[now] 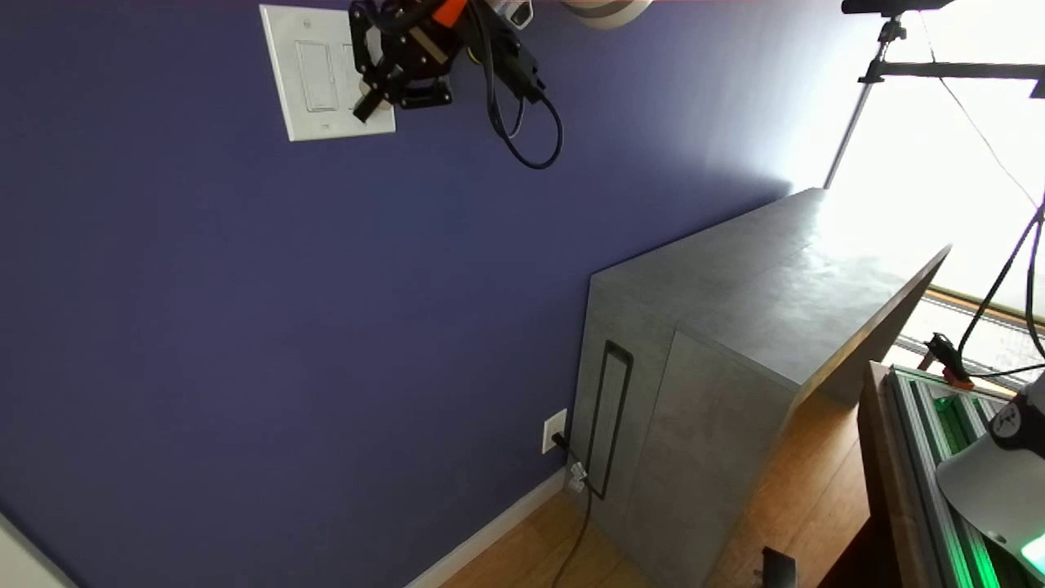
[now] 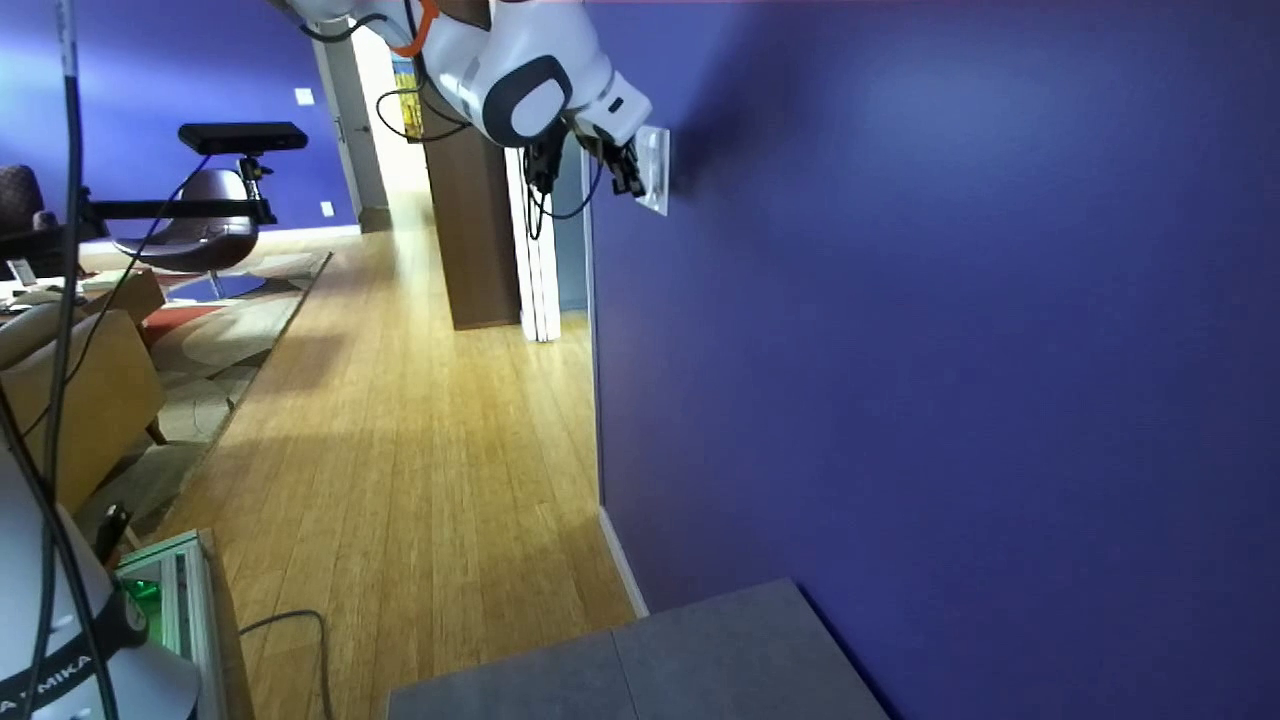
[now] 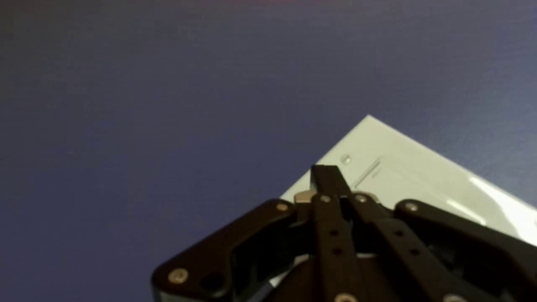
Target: Flip the right light switch on the wall
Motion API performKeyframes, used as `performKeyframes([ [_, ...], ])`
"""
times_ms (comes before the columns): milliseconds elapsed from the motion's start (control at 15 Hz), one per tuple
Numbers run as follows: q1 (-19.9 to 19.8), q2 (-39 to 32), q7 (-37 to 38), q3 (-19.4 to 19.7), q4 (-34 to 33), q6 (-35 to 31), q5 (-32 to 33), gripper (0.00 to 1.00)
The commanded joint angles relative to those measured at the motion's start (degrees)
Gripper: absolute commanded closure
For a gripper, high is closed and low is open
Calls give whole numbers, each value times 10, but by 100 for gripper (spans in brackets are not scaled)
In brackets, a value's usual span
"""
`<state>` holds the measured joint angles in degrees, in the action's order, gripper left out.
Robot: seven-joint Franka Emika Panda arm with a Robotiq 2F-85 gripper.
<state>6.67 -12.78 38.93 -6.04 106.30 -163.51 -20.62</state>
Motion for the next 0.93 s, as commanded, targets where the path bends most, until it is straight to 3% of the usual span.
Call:
performKeyframes([
  [0, 1, 28, -11, 4, -11, 137, 10, 100],
  [67, 1, 47, -15, 9, -6, 187, 32, 100],
  [133, 3, 61, -14, 17, -5, 223, 60, 74],
  [200, 4, 77, -4, 25, -1, 260, 94, 73],
  [333, -3, 113, -24, 28, 1, 338, 135, 61],
  [733, -11, 200, -146, 14, -14, 550, 173, 20],
  [867, -11, 226, -167, 5, -13, 589, 201, 6],
])
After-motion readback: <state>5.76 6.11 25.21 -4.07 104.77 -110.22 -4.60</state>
